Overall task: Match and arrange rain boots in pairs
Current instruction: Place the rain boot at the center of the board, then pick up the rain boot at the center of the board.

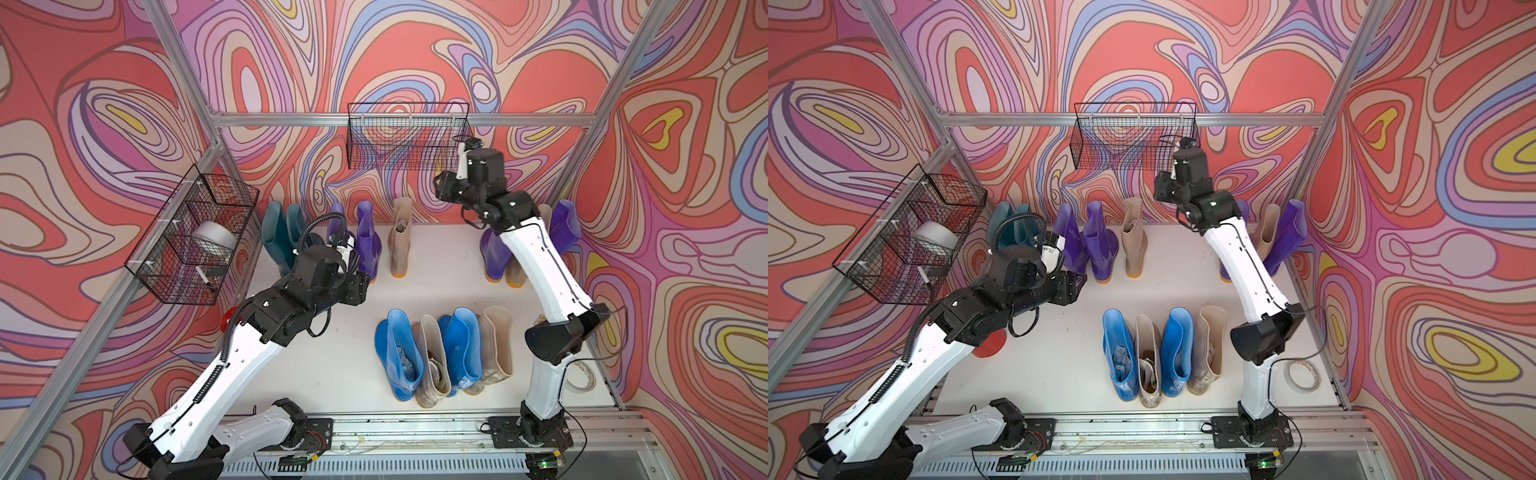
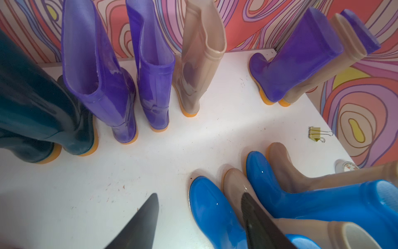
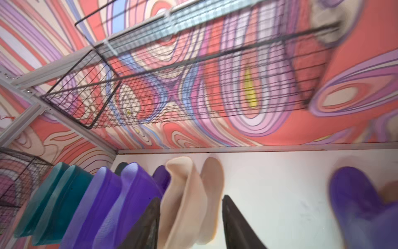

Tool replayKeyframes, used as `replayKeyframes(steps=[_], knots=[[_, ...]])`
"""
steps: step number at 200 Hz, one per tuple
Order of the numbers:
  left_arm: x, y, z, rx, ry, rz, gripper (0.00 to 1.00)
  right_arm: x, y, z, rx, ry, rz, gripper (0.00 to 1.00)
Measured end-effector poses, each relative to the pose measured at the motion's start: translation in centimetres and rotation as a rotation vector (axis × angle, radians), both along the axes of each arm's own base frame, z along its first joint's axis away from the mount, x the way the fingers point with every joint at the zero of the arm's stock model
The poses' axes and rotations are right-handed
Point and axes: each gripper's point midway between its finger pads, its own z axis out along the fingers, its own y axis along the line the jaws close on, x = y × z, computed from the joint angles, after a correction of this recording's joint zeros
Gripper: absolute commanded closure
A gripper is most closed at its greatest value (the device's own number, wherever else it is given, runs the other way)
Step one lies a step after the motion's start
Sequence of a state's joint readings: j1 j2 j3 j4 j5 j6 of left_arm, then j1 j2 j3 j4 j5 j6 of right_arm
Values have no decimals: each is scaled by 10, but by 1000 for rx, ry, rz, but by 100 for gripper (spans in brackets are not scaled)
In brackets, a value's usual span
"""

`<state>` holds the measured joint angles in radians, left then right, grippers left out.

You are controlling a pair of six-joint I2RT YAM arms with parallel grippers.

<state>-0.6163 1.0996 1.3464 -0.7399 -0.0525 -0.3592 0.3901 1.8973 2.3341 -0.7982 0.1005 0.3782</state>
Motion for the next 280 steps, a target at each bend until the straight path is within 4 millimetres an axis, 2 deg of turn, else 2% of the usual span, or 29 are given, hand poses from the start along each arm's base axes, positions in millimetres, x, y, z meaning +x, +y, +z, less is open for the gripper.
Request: replayKeyframes(steps=[28,45,71,89,102,128,154,204,280], knots=[[8,-17,14,-49,-19,-45,37,-21,-90,18,-59,8,-133,45],[13,-27,19,-74,-23,-68,37,-35,-130,17,-102,40,-197,44],[18,-38,17,-102,-10,-90,37,-45,-166,-3,-154,118,-251,43],[20,-43,15,-122,2,-98,37,-45,-188,-27,-179,190,-286,40],[20,-45,14,-133,8,-102,38,-45,-205,-46,-190,248,-315,34],[19,-47,8,-147,27,-102,37,-40,-235,-69,-202,316,-364,30],[19,-47,1,-148,47,-98,37,-34,-253,-86,-204,360,-391,25],[18,-48,-6,-148,62,-96,38,-20,-266,-124,-205,453,-401,23],[18,-48,-7,-145,64,-96,38,-16,-275,-138,-185,484,-434,24]])
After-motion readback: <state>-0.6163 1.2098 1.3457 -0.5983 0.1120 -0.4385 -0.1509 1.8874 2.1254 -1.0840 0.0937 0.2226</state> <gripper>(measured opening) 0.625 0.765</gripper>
